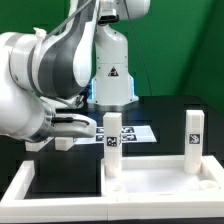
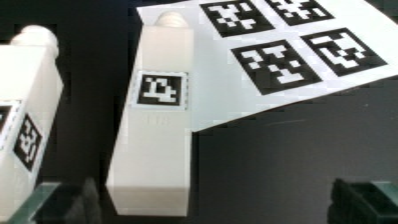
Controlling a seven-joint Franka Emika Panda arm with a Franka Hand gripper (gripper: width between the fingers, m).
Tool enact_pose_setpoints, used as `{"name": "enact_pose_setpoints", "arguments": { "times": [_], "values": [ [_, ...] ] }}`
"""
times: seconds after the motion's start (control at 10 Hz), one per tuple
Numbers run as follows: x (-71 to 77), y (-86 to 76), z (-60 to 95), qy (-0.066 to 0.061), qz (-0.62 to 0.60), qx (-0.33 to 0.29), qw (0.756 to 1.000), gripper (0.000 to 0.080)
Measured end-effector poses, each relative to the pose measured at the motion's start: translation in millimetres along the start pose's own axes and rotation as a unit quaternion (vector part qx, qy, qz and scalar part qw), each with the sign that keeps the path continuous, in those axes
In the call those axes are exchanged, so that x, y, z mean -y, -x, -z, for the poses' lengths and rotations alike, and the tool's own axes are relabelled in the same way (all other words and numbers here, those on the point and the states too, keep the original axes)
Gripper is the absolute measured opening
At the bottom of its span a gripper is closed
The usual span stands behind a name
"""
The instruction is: Assemble desk
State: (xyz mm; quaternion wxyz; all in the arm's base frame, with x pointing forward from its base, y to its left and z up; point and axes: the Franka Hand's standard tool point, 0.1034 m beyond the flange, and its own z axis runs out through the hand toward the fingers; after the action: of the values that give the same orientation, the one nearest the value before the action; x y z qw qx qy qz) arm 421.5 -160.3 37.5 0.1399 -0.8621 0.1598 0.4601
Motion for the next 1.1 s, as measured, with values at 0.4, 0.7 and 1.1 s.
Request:
{"name": "enact_pose_setpoints", "arguments": {
  "times": [0.4,0.7,1.1],
  "values": [
    [-10.7,-1.8,-18.4,0.002,0.012,0.000,1.000,0.0649],
    [-6.7,-4.6,-34.0,0.004,0.012,0.008,1.000,0.0649],
    [-6.8,-5.9,-37.9,0.005,0.012,0.011,1.000,0.0649]
  ]
}}
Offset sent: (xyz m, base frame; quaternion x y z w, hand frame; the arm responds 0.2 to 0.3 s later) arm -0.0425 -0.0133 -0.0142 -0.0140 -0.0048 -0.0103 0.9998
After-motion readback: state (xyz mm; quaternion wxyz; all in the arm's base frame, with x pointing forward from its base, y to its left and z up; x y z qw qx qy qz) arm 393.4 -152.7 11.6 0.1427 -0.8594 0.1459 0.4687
